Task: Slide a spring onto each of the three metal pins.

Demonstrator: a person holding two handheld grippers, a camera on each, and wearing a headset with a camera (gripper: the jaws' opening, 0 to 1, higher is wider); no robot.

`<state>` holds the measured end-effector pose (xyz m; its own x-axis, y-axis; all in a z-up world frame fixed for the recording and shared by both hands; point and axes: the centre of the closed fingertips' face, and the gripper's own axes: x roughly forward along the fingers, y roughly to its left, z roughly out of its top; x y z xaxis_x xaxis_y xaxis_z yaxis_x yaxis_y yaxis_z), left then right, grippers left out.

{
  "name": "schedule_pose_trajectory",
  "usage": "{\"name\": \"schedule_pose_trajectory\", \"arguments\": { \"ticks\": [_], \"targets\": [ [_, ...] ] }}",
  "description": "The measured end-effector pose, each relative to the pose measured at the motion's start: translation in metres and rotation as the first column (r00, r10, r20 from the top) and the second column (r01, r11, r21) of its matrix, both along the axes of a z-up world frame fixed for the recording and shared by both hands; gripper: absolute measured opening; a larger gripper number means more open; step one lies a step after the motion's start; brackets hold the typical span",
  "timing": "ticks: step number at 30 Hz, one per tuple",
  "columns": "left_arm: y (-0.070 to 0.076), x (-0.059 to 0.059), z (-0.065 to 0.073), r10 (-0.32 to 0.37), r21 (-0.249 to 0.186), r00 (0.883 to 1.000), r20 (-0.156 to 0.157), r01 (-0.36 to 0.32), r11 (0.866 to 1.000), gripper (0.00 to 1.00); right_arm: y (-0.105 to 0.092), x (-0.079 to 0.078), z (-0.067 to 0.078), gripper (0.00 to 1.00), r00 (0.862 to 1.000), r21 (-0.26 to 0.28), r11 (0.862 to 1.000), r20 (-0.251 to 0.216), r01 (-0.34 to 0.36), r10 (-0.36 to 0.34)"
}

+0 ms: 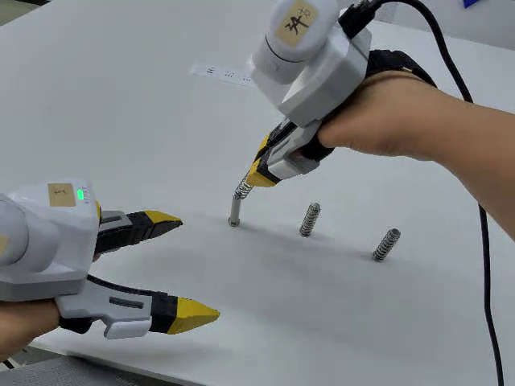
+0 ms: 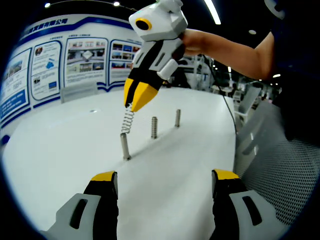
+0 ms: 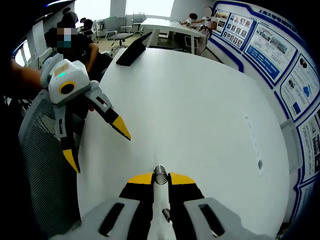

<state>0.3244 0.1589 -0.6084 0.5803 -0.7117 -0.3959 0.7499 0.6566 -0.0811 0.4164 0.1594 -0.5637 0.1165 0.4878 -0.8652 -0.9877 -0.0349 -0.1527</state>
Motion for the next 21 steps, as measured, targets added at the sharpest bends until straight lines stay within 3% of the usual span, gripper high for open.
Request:
{"name": "schedule_pose_trajectory", "arguments": {
  "ticks": [21],
  "targets": [
    [-0.0002, 0.0003, 0.0001, 0.001, -0.002, 1.000, 0.000, -0.001, 1.000, 0.78, 0.0066, 0.0055, -0.0099, 0.12, 0.999, -0.067, 0.997, -0.019, -0.032, 0.030]
  ]
}}
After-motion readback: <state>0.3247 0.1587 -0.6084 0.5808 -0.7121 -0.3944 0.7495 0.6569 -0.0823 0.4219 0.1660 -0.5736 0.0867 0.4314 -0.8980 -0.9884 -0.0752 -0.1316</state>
